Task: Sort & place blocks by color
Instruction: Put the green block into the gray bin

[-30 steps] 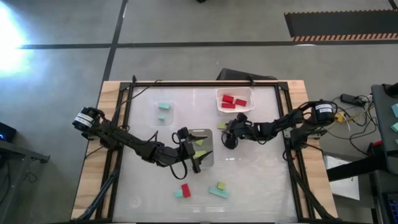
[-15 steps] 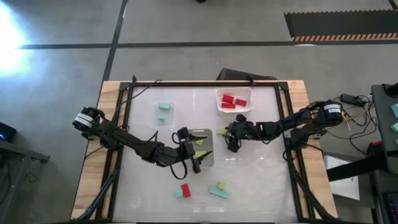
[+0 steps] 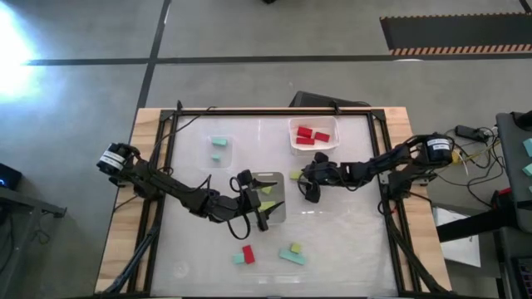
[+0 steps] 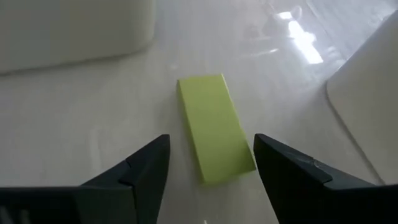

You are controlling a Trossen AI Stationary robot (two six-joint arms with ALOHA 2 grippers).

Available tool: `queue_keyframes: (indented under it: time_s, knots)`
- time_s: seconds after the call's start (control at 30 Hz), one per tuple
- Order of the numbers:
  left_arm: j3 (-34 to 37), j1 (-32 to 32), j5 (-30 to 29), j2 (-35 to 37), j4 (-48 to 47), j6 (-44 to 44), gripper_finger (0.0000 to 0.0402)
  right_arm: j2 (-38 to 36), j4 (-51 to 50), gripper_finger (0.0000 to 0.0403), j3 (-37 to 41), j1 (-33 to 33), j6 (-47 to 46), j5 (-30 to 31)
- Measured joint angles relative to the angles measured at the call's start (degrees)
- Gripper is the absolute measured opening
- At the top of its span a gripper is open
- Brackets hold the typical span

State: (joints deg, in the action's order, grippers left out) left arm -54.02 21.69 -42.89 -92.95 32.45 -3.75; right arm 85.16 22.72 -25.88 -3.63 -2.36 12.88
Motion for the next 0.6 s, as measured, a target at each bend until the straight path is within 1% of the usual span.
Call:
queue_keyframes:
  time_s: [0.13, 0.23, 0.33, 0.5, 0.6]
  knots:
    - [0.0, 0.0, 0.0, 0.0, 0.0, 0.0, 0.0267, 1.37, 0.49, 0.0227, -0.01, -0.05, 0.51, -0.5]
    - [-0.02, 0.0, 0.0, 0.0, 0.0, 0.0, 0.0267, 1.76, 0.72, 0.0215, -0.06, -0.23, 0.1, -1.97]
    - [-0.02, 0.0, 0.0, 0.0, 0.0, 0.02, 0.0267, 1.82, 0.65, 0.0189, -0.06, -0.2, -0.69, -2.52]
    - [-0.28, 0.06, 0.0, 0.23, -0.04, -0.06, 0.0267, 1.76, 0.53, 0.0123, -0.1, -0.16, -0.78, -2.97]
    - [-0.1, 0.54, 0.0, 1.97, -0.94, -0.1, 0.0267, 1.53, -0.12, 0.0117, -0.48, -0.16, -1.38, -3.02]
